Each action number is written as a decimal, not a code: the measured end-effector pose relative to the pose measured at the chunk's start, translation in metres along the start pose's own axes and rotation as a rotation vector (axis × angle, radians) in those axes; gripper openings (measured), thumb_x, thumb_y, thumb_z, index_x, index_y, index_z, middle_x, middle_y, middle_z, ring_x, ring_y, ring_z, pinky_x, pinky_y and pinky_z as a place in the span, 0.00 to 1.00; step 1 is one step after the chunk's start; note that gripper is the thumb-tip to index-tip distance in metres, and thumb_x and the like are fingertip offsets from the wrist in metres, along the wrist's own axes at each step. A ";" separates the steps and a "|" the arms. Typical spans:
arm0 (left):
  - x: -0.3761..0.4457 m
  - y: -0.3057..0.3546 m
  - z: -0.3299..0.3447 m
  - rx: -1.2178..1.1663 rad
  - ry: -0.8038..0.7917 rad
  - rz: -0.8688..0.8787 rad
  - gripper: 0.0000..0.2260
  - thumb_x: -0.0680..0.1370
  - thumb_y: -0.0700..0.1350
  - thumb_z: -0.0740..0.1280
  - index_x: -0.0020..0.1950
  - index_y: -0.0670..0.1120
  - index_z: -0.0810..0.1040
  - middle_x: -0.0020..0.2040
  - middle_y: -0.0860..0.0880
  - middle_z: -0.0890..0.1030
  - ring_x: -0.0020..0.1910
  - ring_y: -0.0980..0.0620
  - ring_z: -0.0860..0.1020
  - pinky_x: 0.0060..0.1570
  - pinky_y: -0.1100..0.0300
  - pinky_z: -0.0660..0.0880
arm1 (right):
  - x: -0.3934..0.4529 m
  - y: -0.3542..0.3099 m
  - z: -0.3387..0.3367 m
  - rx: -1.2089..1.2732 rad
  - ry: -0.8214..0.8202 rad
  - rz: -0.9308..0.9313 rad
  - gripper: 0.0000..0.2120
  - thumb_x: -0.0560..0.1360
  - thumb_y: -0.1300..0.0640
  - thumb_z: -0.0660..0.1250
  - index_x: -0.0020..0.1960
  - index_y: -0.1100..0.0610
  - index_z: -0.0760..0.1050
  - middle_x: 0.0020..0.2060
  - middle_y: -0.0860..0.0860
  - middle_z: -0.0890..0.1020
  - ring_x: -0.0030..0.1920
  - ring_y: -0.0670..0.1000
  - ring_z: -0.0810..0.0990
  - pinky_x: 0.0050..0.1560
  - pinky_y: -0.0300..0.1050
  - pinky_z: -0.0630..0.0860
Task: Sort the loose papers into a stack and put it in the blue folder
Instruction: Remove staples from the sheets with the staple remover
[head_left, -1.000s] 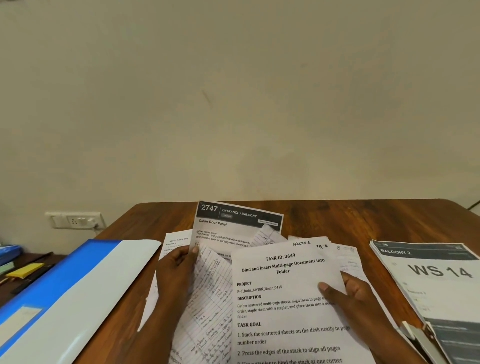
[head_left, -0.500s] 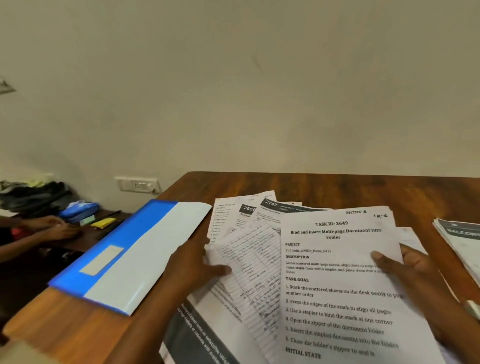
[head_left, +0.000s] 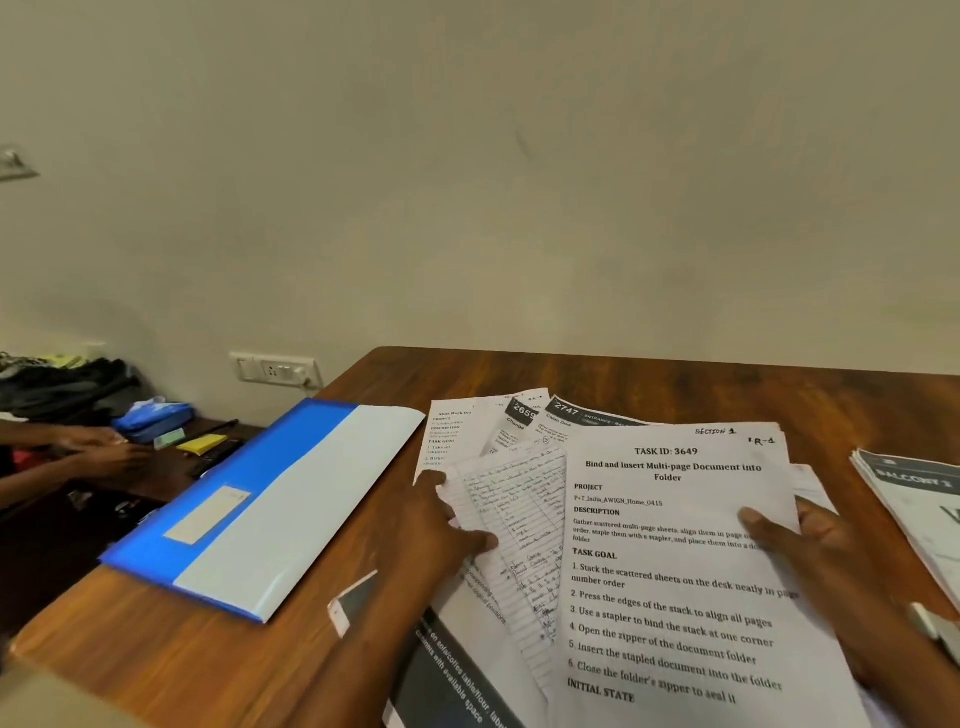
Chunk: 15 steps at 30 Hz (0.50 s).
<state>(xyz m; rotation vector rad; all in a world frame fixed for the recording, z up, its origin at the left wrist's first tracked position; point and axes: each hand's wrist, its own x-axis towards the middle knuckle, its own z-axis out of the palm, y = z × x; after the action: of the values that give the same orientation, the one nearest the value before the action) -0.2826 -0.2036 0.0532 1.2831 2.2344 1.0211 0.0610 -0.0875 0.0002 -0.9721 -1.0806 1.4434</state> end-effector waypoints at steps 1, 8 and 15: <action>0.005 0.002 0.003 -0.019 -0.010 -0.013 0.36 0.69 0.48 0.84 0.73 0.51 0.70 0.64 0.51 0.81 0.55 0.53 0.81 0.35 0.72 0.71 | -0.001 -0.001 0.000 0.005 -0.010 -0.001 0.09 0.81 0.69 0.63 0.57 0.62 0.80 0.45 0.57 0.89 0.39 0.55 0.89 0.35 0.47 0.85; 0.020 0.002 0.020 0.023 0.158 0.071 0.27 0.75 0.46 0.79 0.71 0.55 0.74 0.41 0.59 0.81 0.44 0.54 0.82 0.59 0.45 0.81 | 0.002 0.002 -0.003 0.006 -0.011 -0.005 0.16 0.76 0.61 0.70 0.63 0.64 0.79 0.55 0.64 0.86 0.55 0.68 0.86 0.50 0.57 0.84; 0.027 -0.005 -0.007 0.112 0.284 0.184 0.27 0.83 0.46 0.70 0.80 0.56 0.67 0.62 0.49 0.85 0.57 0.46 0.84 0.56 0.56 0.77 | 0.003 -0.003 0.000 0.029 -0.072 -0.015 0.24 0.71 0.58 0.72 0.65 0.64 0.78 0.59 0.64 0.85 0.51 0.62 0.88 0.51 0.56 0.84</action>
<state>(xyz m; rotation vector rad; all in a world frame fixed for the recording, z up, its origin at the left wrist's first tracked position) -0.3036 -0.1853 0.0551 1.4963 2.4475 1.2286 0.0619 -0.0845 0.0031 -0.8955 -1.1140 1.4872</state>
